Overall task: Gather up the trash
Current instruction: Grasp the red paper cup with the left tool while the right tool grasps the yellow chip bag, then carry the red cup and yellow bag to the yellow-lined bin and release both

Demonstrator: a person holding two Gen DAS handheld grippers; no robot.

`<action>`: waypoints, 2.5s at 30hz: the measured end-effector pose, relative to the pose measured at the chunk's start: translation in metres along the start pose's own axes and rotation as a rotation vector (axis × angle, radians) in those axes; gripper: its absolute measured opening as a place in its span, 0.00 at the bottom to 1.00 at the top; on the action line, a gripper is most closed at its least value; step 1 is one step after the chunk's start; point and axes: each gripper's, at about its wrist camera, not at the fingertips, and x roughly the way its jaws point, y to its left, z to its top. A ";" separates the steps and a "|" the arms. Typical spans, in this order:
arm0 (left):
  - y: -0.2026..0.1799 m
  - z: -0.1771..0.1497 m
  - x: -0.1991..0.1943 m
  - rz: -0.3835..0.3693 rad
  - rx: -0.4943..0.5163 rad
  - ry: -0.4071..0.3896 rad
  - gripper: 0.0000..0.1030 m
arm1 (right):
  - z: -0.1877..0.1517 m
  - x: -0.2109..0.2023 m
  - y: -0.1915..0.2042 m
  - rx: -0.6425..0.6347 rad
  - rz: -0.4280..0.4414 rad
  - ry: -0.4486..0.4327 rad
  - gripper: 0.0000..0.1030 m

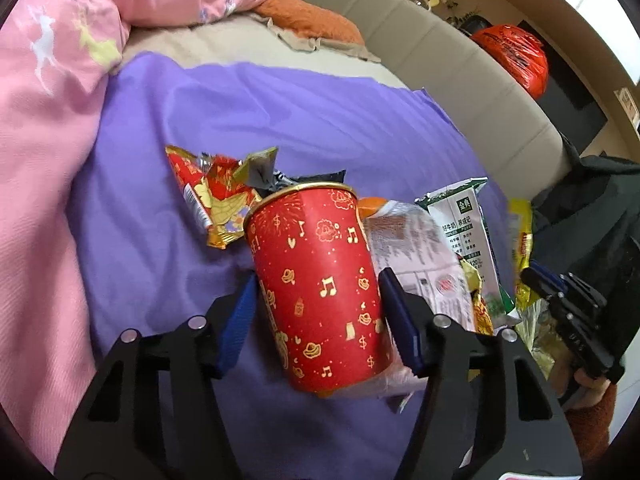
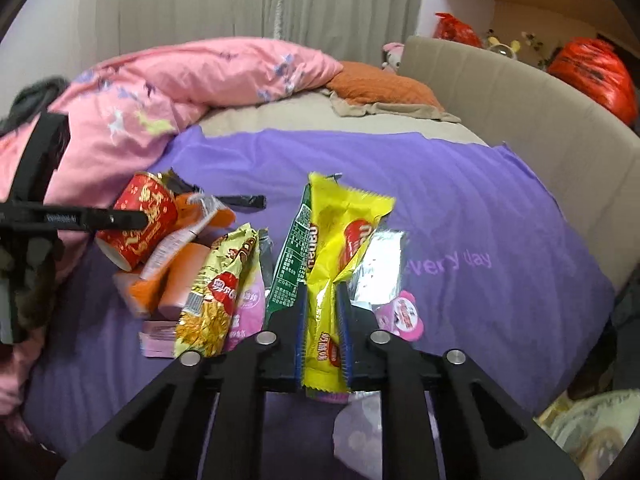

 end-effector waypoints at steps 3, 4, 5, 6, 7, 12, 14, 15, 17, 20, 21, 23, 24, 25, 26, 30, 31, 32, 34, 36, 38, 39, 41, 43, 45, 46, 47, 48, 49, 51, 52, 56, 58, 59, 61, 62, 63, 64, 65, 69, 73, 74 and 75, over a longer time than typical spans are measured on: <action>-0.009 -0.005 -0.014 0.014 0.030 -0.040 0.56 | -0.006 -0.017 -0.006 0.031 -0.011 -0.028 0.12; -0.011 -0.005 -0.019 0.013 0.037 -0.054 0.56 | -0.009 -0.022 -0.008 0.040 -0.020 -0.034 0.12; -0.014 -0.006 -0.023 0.012 0.042 -0.066 0.56 | -0.011 -0.025 -0.011 0.047 -0.025 -0.037 0.12; -0.017 -0.007 -0.028 0.011 0.049 -0.080 0.56 | -0.013 -0.029 -0.013 0.057 -0.030 -0.040 0.12; -0.021 -0.008 -0.035 0.007 0.059 -0.099 0.56 | -0.015 -0.034 -0.016 0.066 -0.036 -0.046 0.12; -0.049 -0.004 -0.059 -0.010 0.132 -0.180 0.56 | -0.020 -0.060 -0.031 0.096 -0.068 -0.092 0.12; -0.068 -0.001 -0.068 -0.020 0.173 -0.206 0.56 | -0.021 -0.074 -0.039 0.107 -0.084 -0.121 0.12; -0.076 0.000 -0.070 -0.022 0.188 -0.214 0.56 | -0.021 -0.079 -0.042 0.109 -0.090 -0.130 0.12; -0.098 0.002 -0.076 -0.031 0.227 -0.232 0.56 | -0.023 -0.093 -0.052 0.118 -0.104 -0.157 0.12; -0.125 0.002 -0.076 -0.045 0.274 -0.235 0.56 | -0.029 -0.112 -0.064 0.127 -0.141 -0.184 0.12; -0.134 0.003 -0.074 -0.050 0.285 -0.231 0.56 | -0.031 -0.118 -0.069 0.131 -0.152 -0.190 0.12; -0.154 0.004 -0.064 -0.070 0.306 -0.212 0.56 | -0.039 -0.132 -0.080 0.145 -0.172 -0.202 0.12; -0.162 0.003 -0.061 -0.080 0.313 -0.204 0.56 | -0.043 -0.138 -0.086 0.149 -0.182 -0.206 0.12; -0.176 0.003 -0.052 -0.100 0.321 -0.186 0.56 | -0.048 -0.143 -0.091 0.154 -0.193 -0.209 0.12; -0.188 0.001 -0.046 -0.118 0.328 -0.174 0.56 | -0.054 -0.150 -0.098 0.161 -0.207 -0.211 0.12; -0.240 -0.007 -0.013 -0.187 0.371 -0.121 0.56 | -0.085 -0.174 -0.129 0.208 -0.259 -0.214 0.12; -0.259 -0.011 -0.002 -0.212 0.387 -0.103 0.56 | -0.095 -0.182 -0.141 0.226 -0.280 -0.214 0.12; -0.277 -0.016 0.009 -0.240 0.404 -0.080 0.56 | -0.102 -0.187 -0.148 0.236 -0.296 -0.214 0.12; -0.311 -0.027 0.026 -0.294 0.440 -0.036 0.56 | -0.121 -0.205 -0.171 0.270 -0.344 -0.214 0.12; -0.347 -0.040 0.042 -0.351 0.484 0.005 0.56 | -0.135 -0.221 -0.189 0.300 -0.378 -0.215 0.12; -0.385 -0.054 0.058 -0.412 0.538 0.045 0.56 | -0.152 -0.237 -0.211 0.328 -0.423 -0.214 0.12; -0.403 -0.061 0.066 -0.445 0.564 0.064 0.56 | -0.160 -0.245 -0.222 0.343 -0.448 -0.211 0.12; -0.437 -0.073 0.083 -0.507 0.605 0.099 0.56 | -0.175 -0.258 -0.239 0.370 -0.487 -0.207 0.12; -0.471 -0.083 0.102 -0.573 0.638 0.140 0.56 | -0.188 -0.270 -0.255 0.396 -0.527 -0.205 0.12; -0.498 -0.094 0.122 -0.627 0.673 0.204 0.57 | -0.197 -0.277 -0.267 0.418 -0.546 -0.209 0.12; -0.511 -0.104 0.136 -0.636 0.707 0.259 0.57 | -0.200 -0.278 -0.272 0.431 -0.548 -0.212 0.12; -0.520 -0.115 0.150 -0.607 0.748 0.298 0.57 | -0.204 -0.280 -0.278 0.449 -0.543 -0.218 0.12; -0.524 -0.121 0.159 -0.566 0.786 0.314 0.57 | -0.207 -0.280 -0.282 0.461 -0.536 -0.222 0.12; -0.527 -0.130 0.170 -0.487 0.846 0.318 0.56 | -0.211 -0.278 -0.287 0.479 -0.514 -0.227 0.12; -0.519 -0.135 0.183 -0.396 0.885 0.317 0.56 | -0.218 -0.276 -0.291 0.493 -0.470 -0.236 0.12; -0.512 -0.133 0.189 -0.370 0.875 0.325 0.55 | -0.220 -0.270 -0.292 0.492 -0.435 -0.240 0.12; -0.494 -0.124 0.196 -0.339 0.855 0.333 0.54 | -0.218 -0.240 -0.290 0.473 -0.329 -0.234 0.12; -0.484 -0.118 0.198 -0.342 0.856 0.339 0.54 | -0.219 -0.218 -0.291 0.476 -0.280 -0.212 0.12; -0.483 -0.117 0.198 -0.348 0.854 0.342 0.54 | -0.221 -0.212 -0.291 0.477 -0.269 -0.201 0.12; -0.482 -0.115 0.200 -0.354 0.848 0.344 0.54 | -0.227 -0.197 -0.292 0.486 -0.245 -0.176 0.12; -0.480 -0.113 0.199 -0.362 0.846 0.345 0.54 | -0.229 -0.192 -0.293 0.490 -0.239 -0.168 0.12; -0.481 -0.114 0.201 -0.369 0.846 0.345 0.54 | -0.231 -0.188 -0.294 0.495 -0.237 -0.158 0.12; -0.483 -0.114 0.202 -0.375 0.844 0.345 0.54 | -0.232 -0.185 -0.294 0.499 -0.238 -0.152 0.12; -0.483 -0.114 0.201 -0.384 0.841 0.347 0.54 | -0.234 -0.184 -0.295 0.504 -0.238 -0.147 0.12; -0.484 -0.111 0.198 -0.469 0.801 0.378 0.57 | -0.235 -0.179 -0.294 0.505 -0.257 -0.124 0.12; -0.487 -0.107 0.186 -0.532 0.743 0.394 0.64 | -0.238 -0.179 -0.292 0.506 -0.314 -0.121 0.24; -0.485 -0.104 0.183 -0.536 0.726 0.393 0.67 | -0.239 -0.181 -0.292 0.508 -0.326 -0.122 0.35; -0.485 -0.103 0.181 -0.536 0.713 0.388 0.68 | -0.239 -0.182 -0.292 0.512 -0.320 -0.126 0.37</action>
